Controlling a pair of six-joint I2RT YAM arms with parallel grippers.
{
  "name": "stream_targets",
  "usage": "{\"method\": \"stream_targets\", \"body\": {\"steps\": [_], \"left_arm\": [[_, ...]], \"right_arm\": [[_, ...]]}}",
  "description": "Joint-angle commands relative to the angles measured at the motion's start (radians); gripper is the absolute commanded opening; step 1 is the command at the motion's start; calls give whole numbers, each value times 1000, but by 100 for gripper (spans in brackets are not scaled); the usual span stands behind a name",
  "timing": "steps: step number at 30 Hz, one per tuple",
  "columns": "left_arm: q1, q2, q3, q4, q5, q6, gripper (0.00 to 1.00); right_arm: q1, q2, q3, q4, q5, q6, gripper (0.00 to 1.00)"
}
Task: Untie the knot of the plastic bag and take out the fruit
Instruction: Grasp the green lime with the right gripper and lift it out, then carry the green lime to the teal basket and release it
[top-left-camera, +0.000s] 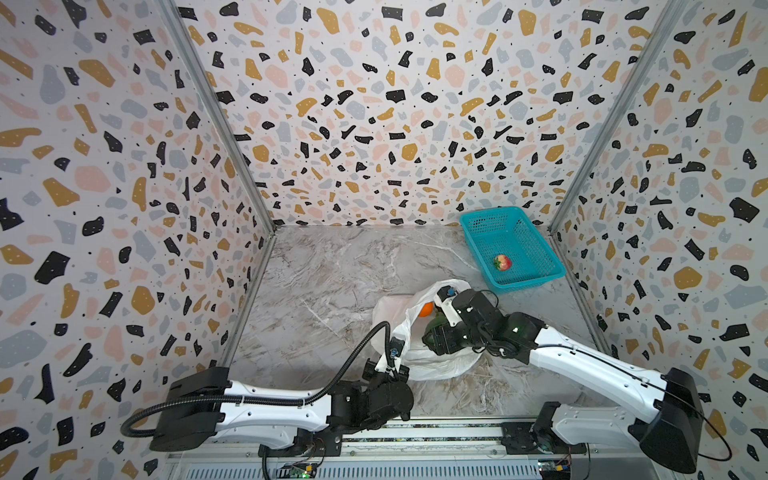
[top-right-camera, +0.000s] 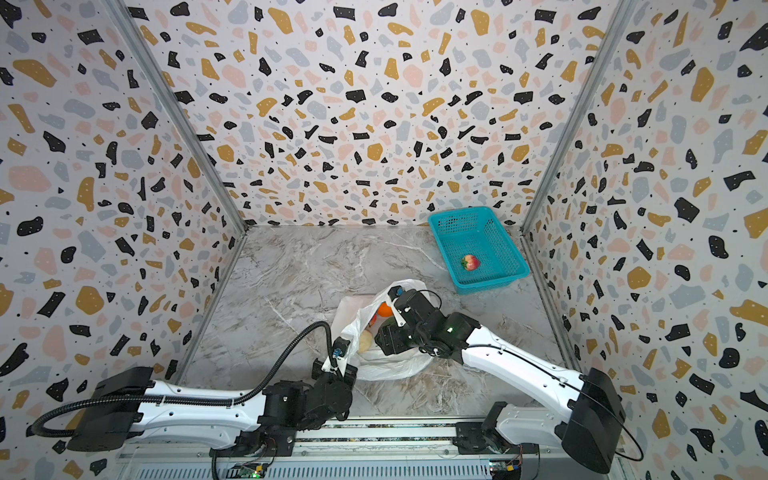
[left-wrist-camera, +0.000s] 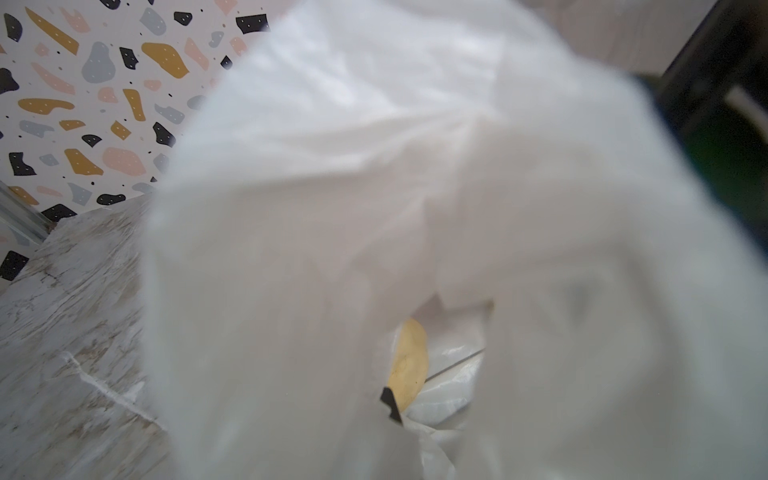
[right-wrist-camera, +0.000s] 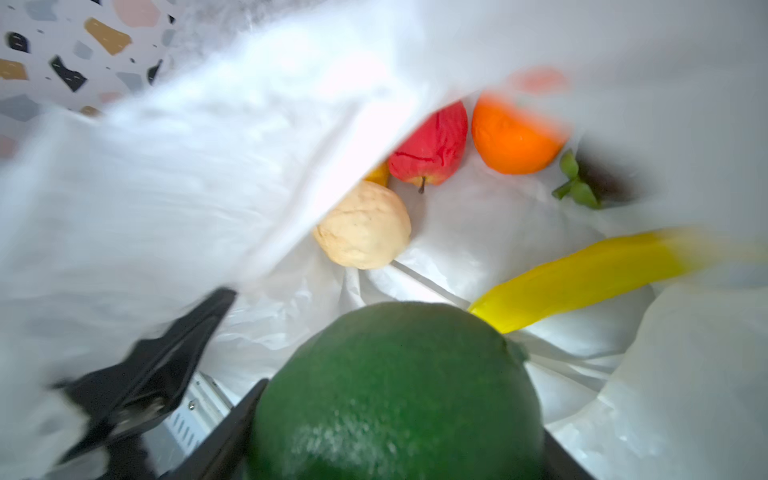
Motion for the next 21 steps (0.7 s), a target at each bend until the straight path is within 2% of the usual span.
{"method": "stream_targets", "body": {"steps": [1,7,11,17,21], "left_arm": [[5,7,40,4,-33,9,0],[5,9,46,-1,-33,9,0],[6,11,48,3,-36,13,0],[5,12,50,15,-35,24,0],[6,16,51,22,-31,32,0]], "right_arm": [[-68,-48,114,-135,-8,-75,50],[-307,-7,300,-186,-81,-204,50],[-464,34,323,-128,-123,-254,50],[-635,125,306,17,-153,-217,50],[-714,197,284,128,-128,-176,50]]}}
